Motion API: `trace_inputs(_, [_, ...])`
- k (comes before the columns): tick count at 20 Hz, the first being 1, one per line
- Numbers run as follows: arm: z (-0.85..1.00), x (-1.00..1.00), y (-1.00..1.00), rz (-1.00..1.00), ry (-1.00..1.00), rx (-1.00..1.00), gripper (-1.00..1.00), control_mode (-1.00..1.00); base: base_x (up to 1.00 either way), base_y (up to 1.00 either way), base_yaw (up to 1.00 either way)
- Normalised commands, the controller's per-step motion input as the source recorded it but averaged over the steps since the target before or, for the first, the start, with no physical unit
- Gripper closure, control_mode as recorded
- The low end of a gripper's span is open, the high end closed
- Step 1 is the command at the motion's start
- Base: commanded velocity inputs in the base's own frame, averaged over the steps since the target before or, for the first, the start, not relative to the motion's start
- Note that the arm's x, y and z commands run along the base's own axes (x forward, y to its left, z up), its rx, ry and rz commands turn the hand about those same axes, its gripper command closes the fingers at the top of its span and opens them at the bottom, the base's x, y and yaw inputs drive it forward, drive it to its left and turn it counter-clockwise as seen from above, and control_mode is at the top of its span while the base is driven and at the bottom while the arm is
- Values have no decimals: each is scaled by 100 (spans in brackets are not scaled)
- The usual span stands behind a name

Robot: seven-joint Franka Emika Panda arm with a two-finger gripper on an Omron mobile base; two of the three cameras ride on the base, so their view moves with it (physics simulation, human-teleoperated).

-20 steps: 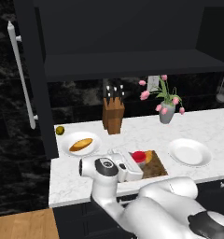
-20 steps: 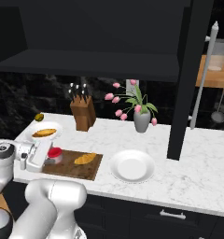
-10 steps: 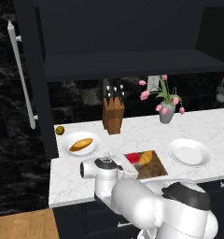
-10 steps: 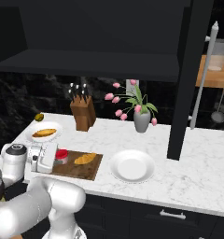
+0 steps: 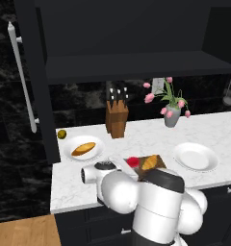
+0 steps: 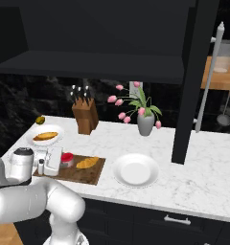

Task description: From the different types of pastries on the counter, select a croissant and place it on the cutting board. Then retrieve a jar of jam from the cabinet and place it alongside the croissant on the cutting board.

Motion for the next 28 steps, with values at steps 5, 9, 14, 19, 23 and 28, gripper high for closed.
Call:
trace_inputs(5, [-34,12,0,0,-5,-3,-100,-100,0,0,0])
trace_inputs(9, [-11,0,0,0,-2,4,-100,-100,0,0,0])
trace_inputs(14, [25,-28,22,1,-4,6,-100,-100,0,0,0])
trace_inputs(19, [48,-55,53,1,-2,1,-100,-100,0,0,0])
trace_inputs(23, [67,-66,91,5,0,0,-100,-100,0,0,0])
trace_inputs(28, [74,-74,99,12,-1,-1,-100,-100,0,0,0])
